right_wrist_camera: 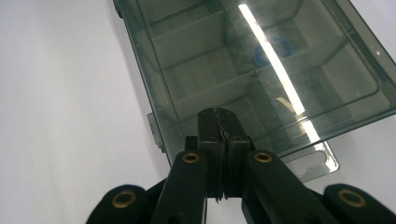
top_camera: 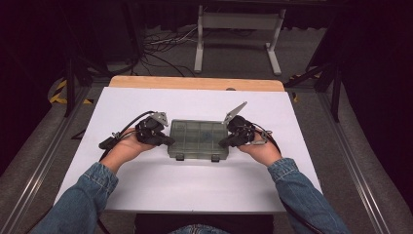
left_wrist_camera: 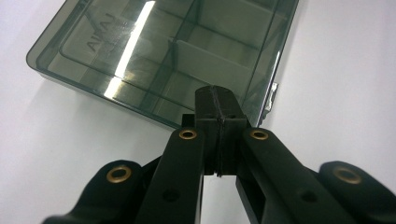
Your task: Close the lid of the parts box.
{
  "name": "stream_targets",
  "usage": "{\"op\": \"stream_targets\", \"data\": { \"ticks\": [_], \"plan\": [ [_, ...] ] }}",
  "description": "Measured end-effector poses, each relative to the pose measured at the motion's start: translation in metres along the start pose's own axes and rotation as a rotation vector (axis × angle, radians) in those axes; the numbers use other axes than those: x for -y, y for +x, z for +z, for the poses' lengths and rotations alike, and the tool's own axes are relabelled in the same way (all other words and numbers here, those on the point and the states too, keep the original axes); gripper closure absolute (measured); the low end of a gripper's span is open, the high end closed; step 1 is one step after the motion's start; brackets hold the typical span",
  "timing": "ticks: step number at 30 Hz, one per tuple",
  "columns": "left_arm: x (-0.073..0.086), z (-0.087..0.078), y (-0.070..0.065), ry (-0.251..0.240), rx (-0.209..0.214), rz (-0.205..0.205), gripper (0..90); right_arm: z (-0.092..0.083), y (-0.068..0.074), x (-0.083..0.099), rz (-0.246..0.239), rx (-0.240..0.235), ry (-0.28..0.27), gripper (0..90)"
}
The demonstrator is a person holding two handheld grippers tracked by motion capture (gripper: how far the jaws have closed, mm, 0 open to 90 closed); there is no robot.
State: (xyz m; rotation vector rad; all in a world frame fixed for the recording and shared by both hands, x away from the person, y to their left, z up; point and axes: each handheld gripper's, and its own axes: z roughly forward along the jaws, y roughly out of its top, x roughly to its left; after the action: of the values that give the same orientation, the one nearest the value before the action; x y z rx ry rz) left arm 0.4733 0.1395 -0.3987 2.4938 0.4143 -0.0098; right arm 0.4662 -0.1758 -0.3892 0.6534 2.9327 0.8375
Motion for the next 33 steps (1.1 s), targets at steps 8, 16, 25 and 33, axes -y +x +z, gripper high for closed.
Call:
{"op": "stream_targets", "data": {
  "ticks": [8,16,25,33],
  "plan": [
    [0.001,0.000,0.000,-0.011,0.004,-0.015,89.0,0.000,0.001,0.002,0.001,0.002,-0.011,86.2],
    [-0.001,-0.006,-0.006,-0.043,-0.004,0.002,87.2,-0.007,0.005,0.003,-0.006,0.033,-0.074,83.2],
    [0.001,-0.021,-0.018,-0.117,-0.039,0.008,67.5,-0.025,0.012,0.005,0.005,0.063,-0.189,68.8],
    [0.009,-0.034,-0.024,-0.221,-0.091,-0.026,41.2,-0.037,0.018,0.011,-0.001,0.099,-0.281,56.8]
  ]
}}
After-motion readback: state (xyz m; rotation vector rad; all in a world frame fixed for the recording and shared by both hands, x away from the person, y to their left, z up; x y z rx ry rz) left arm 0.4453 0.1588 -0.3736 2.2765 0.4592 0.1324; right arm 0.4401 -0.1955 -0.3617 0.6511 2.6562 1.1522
